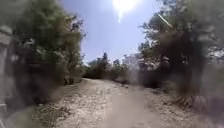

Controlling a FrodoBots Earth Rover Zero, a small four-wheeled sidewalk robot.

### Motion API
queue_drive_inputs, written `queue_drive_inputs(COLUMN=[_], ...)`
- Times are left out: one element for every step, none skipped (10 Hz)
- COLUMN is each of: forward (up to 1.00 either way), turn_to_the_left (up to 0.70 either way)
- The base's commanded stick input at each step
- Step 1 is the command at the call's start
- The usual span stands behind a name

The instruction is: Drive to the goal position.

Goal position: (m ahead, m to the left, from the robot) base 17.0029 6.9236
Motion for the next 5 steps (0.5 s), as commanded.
queue_drive_inputs(forward=[0.70,0.70,0.70,0.70,0.70], turn_to_the_left=[-0.13,-0.03,0.00,0.00,0.00])
